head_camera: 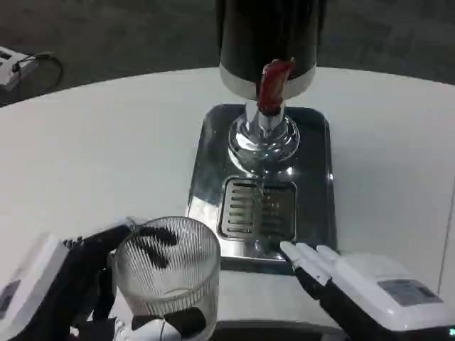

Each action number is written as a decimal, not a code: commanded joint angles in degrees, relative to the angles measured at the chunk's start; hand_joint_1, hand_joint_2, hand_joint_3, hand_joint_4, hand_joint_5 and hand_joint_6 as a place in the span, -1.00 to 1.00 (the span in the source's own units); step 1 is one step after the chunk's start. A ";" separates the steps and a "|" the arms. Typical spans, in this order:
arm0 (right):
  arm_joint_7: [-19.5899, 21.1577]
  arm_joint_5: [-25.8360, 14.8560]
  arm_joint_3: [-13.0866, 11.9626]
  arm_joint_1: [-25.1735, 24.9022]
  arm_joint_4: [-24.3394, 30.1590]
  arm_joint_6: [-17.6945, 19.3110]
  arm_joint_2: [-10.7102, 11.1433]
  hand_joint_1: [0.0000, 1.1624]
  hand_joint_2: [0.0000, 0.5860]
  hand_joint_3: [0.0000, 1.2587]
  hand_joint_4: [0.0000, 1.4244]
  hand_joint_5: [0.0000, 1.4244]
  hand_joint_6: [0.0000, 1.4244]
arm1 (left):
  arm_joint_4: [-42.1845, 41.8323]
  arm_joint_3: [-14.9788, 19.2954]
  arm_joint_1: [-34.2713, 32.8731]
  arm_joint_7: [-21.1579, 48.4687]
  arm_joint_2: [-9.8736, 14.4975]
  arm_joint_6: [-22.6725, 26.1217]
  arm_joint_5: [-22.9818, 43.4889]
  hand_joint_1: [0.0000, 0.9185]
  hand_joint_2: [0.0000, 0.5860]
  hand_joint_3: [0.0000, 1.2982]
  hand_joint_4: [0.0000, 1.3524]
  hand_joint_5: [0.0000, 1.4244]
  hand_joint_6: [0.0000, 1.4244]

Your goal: Grasp the cup under the faucet to collect the drink, then remove the cup.

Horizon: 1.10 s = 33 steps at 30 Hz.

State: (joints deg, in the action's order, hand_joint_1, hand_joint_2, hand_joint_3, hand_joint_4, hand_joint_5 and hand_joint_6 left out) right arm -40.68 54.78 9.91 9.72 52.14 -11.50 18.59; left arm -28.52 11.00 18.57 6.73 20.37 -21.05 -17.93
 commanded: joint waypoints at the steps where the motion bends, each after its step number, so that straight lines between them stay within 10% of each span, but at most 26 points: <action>1: -0.43 0.22 0.00 0.37 0.11 0.01 -0.26 -0.42 0.44 -1.00 -1.00 -1.00 -1.00 | -0.81 0.77 0.50 0.42 0.44 -1.45 1.52 0.02 -0.56 0.61 0.61 0.83 1.00; 21: -0.18 -0.51 -1.33 2.45 1.18 -0.62 -0.56 -0.42 0.44 -1.00 -1.00 -1.00 -1.00 | 1.11 -1.15 -2.86 -0.29 -0.63 0.48 -0.37 0.02 -0.56 0.61 0.61 0.83 1.00; 33: 0.93 -4.84 -8.22 7.67 4.48 0.43 0.61 -0.41 0.45 -1.00 -1.00 -1.00 -1.00 | 13.29 -6.86 -18.58 -3.52 -2.62 5.91 -8.04 0.02 -0.57 0.61 0.61 0.83 1.00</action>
State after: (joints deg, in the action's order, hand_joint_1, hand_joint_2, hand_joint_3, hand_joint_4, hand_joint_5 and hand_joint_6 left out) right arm -40.67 51.41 3.10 15.71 54.92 -12.00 18.75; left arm -17.83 5.10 3.38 5.55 18.40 -16.53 -24.50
